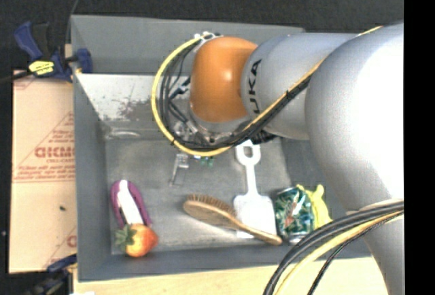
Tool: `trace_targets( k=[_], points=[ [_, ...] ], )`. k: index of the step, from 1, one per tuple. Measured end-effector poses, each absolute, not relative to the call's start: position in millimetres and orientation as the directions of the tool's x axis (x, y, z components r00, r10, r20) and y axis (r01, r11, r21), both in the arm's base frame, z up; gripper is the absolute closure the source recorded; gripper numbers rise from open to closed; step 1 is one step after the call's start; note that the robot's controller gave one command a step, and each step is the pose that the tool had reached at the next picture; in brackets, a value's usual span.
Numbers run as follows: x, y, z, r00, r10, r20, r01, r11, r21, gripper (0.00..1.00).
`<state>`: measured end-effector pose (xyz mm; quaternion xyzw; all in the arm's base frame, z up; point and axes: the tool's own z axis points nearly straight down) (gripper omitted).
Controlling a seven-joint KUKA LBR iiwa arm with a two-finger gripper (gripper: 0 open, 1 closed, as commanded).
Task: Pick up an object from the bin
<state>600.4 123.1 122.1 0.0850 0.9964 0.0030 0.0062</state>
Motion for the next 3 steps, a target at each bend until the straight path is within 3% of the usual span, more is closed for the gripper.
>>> trace_targets(
  k=[1,2,3],
  points=[
    [572.2,108,94,-0.998,0.068,-0.008,0.068,0.998,0.0,0.0],
    [579.5,111,120,-0.997,0.077,0.0,0.077,0.997,-0.001,0.0],
    [559.7,77,98,-0.982,0.188,-0.004,0.188,0.982,0.001,0.0]
  ],
)
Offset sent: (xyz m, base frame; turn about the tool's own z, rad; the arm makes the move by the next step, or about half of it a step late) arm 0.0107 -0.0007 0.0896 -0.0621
